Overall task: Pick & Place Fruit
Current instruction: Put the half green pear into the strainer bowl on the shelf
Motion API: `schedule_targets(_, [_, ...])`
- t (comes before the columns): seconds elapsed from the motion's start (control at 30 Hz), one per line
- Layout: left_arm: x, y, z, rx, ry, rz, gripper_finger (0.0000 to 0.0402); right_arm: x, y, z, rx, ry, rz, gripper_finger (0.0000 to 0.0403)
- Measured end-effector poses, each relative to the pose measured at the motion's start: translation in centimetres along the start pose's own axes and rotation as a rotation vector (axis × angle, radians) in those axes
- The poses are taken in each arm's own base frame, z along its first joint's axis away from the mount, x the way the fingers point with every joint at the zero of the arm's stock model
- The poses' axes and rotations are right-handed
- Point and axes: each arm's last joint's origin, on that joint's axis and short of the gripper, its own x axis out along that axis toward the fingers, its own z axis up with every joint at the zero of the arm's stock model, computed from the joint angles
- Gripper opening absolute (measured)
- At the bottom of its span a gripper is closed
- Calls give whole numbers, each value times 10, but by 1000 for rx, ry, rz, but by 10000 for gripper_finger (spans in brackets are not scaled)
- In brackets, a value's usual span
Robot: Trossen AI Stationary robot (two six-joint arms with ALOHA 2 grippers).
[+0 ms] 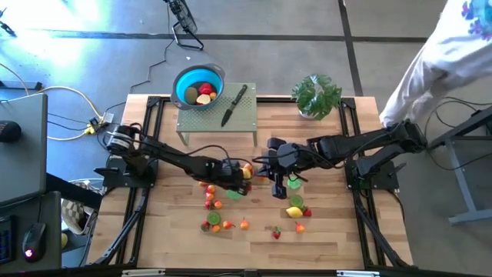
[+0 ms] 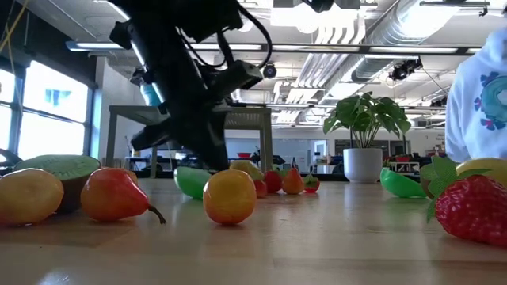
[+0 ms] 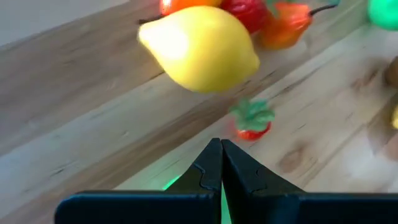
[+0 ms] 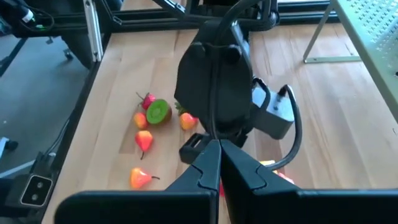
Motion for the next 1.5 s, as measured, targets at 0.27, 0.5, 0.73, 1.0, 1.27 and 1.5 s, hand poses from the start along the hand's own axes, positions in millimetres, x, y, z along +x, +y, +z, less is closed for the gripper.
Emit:
schedule_targets(0.27, [-9, 12, -2, -10, 23, 129, 0, 0, 0, -2, -9, 17, -3, 3])
schedule_targets(0.5, [-12, 20, -10, -37, 92, 219, 0, 0, 0, -2, -12, 18, -3, 3])
schedule_targets(0.73, [-13, 17, -18, -80, 161, 204, 0, 0, 0, -2, -28, 18, -2, 3])
schedule_targets(1.0, [-12, 13, -34, -128, 221, 188, 0, 0, 0, -2, -45, 17, -2, 3])
schedule_targets(1.27, [-8, 8, -35, -142, 119, 149, 0, 0, 0, -1, -58, 11, 9, 2])
schedule_targets(1.5, [-2, 0, -33, -161, 61, 70, 0, 0, 1, -1, -61, 18, 29, 2])
